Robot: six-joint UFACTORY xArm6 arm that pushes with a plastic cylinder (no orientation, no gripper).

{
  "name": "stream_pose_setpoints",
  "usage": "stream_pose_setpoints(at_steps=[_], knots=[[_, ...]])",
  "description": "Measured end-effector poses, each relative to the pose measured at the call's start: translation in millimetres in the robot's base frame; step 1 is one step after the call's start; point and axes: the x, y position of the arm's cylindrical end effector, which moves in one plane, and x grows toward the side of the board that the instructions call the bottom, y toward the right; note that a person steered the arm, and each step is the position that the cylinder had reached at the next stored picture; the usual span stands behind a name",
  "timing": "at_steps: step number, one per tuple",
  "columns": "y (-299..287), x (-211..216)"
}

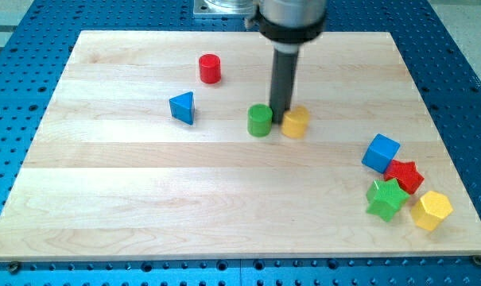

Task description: Push triangle and green circle into the group of blocks

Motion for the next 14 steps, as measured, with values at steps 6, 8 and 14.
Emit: stream_pose_setpoints(at_steps=[6, 8, 14], knots=[[-126, 48], [-25, -15], [64, 51]])
